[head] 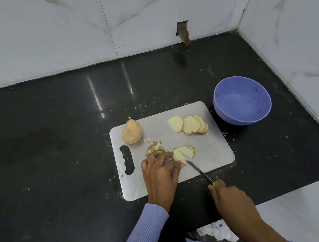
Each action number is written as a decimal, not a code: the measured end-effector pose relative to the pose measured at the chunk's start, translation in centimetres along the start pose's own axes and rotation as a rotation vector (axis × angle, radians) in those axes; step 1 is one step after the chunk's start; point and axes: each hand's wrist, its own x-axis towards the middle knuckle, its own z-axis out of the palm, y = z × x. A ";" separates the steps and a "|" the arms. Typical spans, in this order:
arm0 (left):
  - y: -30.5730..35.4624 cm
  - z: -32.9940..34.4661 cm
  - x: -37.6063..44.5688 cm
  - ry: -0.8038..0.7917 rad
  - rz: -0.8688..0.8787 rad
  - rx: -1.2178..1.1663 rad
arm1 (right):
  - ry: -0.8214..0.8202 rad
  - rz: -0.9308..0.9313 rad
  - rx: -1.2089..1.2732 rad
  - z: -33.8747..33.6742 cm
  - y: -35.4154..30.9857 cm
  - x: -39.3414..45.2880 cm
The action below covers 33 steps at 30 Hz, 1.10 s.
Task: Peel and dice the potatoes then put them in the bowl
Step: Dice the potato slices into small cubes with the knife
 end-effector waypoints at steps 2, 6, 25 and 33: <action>0.0 0.0 -0.1 0.005 -0.006 -0.009 | 0.002 0.002 0.002 0.0 0.0 -0.2; 0.0 0.2 -0.2 0.027 -0.007 -0.040 | -0.027 0.015 -0.011 -0.1 0.3 -0.3; 0.2 -0.3 0.1 0.045 0.005 0.040 | 0.015 -0.138 -0.050 -0.8 -3.5 4.1; 0.6 -0.5 0.2 0.030 -0.003 0.058 | -0.029 -0.070 -0.084 0.0 -0.2 -0.2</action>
